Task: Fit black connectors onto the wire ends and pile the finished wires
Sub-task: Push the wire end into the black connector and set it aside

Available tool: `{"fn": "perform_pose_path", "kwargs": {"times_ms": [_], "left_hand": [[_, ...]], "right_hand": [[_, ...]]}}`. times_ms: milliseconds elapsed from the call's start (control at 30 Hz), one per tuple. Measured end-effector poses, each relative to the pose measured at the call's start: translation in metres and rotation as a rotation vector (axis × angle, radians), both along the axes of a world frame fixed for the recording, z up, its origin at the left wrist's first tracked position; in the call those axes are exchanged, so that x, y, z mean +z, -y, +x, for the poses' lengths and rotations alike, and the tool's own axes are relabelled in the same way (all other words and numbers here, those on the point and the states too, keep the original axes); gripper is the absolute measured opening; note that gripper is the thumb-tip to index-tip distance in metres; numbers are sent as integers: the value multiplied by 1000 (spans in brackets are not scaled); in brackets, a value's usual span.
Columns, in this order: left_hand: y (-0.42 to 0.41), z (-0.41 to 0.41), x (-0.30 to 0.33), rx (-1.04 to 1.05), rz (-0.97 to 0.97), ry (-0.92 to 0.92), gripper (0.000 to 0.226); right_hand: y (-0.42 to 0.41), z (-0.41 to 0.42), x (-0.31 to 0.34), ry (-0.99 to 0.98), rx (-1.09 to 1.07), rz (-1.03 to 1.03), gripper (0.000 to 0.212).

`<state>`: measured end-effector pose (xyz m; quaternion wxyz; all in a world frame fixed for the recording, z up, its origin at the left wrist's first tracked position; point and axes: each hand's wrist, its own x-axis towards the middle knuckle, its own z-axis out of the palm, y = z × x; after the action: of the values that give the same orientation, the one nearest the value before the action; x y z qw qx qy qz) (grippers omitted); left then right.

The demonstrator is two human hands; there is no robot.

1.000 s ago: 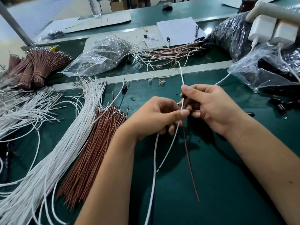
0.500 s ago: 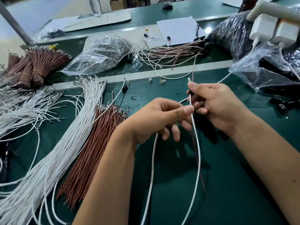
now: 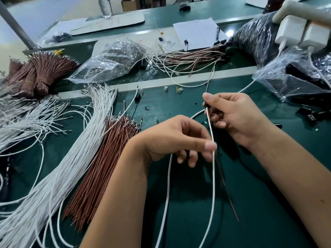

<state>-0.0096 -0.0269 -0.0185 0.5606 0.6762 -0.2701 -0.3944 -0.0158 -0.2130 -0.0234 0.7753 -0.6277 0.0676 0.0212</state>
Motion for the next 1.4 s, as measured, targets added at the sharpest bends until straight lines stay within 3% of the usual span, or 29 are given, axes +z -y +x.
{"fn": "perform_pose_path", "kwargs": {"times_ms": [100, 200, 367, 500, 800, 1267, 1400], "left_hand": [[12, 2, -5, 334, -8, -4, 23], [18, 4, -10, 469, -46, -5, 25], [13, 5, -10, 428, -77, 31, 25], [10, 7, -9, 514, -65, 106, 17], [13, 7, -12, 546, -159, 137, 14], [6, 7, -9, 417, -184, 104, 21], [3, 9, -8, 583, -206, 144, 15]], "right_hand": [[-4, -2, -1, 48, 64, -35, 28], [-3, -3, -2, 108, 88, -82, 32], [-1, -4, -3, 224, 120, -104, 22], [-2, -5, -2, 280, 126, -88, 13], [-2, -6, -2, 297, 116, -108, 14], [-2, -5, -4, 289, 105, -125, 20], [0, -5, -4, 304, 89, -144, 18]]}}
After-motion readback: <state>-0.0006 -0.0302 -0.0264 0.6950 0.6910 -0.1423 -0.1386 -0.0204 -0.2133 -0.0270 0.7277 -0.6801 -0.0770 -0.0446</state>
